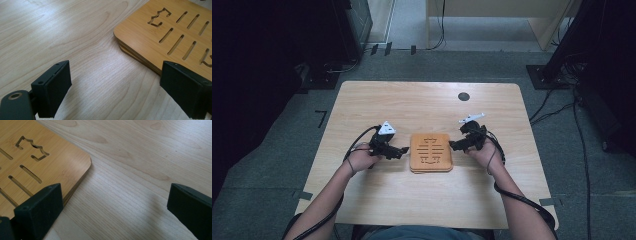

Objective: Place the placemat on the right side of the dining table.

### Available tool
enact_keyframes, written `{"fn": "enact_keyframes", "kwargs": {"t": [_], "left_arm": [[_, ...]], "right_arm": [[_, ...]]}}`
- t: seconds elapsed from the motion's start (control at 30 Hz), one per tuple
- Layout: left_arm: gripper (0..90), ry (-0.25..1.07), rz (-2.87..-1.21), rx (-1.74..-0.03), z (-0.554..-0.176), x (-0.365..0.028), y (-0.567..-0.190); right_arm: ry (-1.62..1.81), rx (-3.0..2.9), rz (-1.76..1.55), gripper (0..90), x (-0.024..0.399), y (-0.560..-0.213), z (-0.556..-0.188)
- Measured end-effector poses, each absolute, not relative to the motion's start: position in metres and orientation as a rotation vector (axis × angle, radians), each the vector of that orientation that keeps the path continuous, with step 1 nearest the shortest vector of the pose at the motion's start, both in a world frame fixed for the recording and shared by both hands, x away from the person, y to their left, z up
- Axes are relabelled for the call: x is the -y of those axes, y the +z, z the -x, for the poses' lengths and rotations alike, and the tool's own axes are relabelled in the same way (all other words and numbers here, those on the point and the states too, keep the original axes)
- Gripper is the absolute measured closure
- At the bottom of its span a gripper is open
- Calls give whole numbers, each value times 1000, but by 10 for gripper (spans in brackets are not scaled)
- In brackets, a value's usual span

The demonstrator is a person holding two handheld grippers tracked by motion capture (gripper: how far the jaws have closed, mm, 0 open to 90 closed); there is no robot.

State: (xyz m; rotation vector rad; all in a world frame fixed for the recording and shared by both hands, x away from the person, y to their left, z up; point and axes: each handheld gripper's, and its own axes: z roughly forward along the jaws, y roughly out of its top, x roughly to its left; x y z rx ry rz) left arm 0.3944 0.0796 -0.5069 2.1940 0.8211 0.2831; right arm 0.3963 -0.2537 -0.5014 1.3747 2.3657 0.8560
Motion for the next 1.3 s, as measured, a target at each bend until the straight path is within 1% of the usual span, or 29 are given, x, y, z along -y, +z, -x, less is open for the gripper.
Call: {"fn": "enact_keyframes", "kwargs": {"t": [0.13, 0.8, 1.13, 1.3], "left_arm": [[93, 274, -2175, -829, -395, -79, -505], [93, 295, -2189, -808, -392, -79, -503], [93, 310, -2189, -814, -388, -84, -503], [93, 295, -2186, -828, -386, -87, -503]], "right_arm": [[835, -2373, -1362, 0, 252, -502, -397], [821, -2381, -1333, 0, 241, -503, -398], [824, -2402, -1293, 0, 230, -503, -402], [826, -2409, -1287, 0, 226, -503, -404]]}}
